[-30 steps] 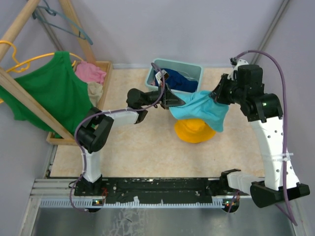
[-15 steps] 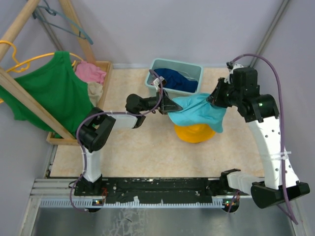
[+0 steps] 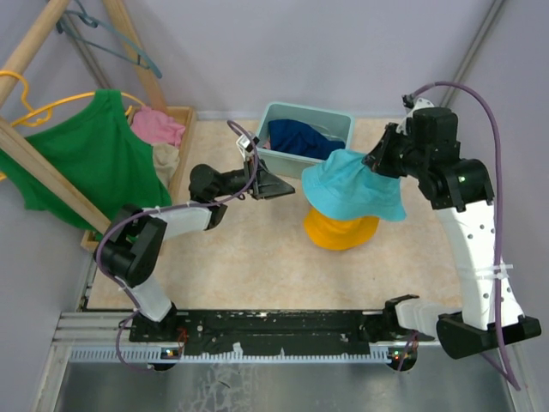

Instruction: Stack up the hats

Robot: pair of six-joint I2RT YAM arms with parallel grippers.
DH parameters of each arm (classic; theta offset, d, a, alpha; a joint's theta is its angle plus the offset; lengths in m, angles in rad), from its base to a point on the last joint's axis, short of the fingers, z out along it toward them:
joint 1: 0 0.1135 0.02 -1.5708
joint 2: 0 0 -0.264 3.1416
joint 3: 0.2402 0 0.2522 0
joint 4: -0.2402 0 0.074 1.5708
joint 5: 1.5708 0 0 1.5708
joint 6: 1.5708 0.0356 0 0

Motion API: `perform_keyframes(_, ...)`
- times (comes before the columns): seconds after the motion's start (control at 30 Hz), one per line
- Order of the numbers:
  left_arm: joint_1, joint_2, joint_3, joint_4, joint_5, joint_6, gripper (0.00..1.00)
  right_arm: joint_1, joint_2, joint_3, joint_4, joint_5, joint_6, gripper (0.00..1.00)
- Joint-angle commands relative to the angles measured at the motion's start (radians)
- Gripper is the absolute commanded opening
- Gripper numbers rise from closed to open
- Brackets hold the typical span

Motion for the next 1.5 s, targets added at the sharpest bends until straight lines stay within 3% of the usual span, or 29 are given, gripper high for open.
perform_keyframes(0.0,-0.020,-0.033,-0.067,0.025,-0.014,0.023,0.39,0.069,-0.005,-0.025,0.008,0.019,0.029,0.00)
perform_keyframes(0.17,-0.022,-0.046,-0.094,0.024,-0.017,0.034,0.41,0.144,-0.011,-0.098,0.019,0.061,0.050,0.00)
perform_keyframes(0.47,-0.025,-0.019,-0.162,0.055,-0.025,0.047,0.42,0.155,-0.016,-0.145,0.001,0.102,0.038,0.01)
perform_keyframes(0.83,-0.044,0.099,-0.145,0.090,-0.043,0.045,0.46,0.156,-0.034,-0.166,0.010,0.107,0.050,0.20)
perform_keyframes(0.97,-0.045,0.122,-0.121,0.029,-0.058,0.093,0.47,0.156,-0.035,-0.154,0.012,0.106,0.052,0.30)
perform_keyframes(1.23,-0.048,0.176,-0.045,-0.058,-0.073,0.158,0.50,0.156,-0.041,-0.133,0.008,0.108,0.054,0.31)
perform_keyframes(1.47,-0.051,0.142,-0.024,-0.290,-0.104,0.324,0.51,0.156,-0.031,-0.121,0.010,0.102,0.056,0.33)
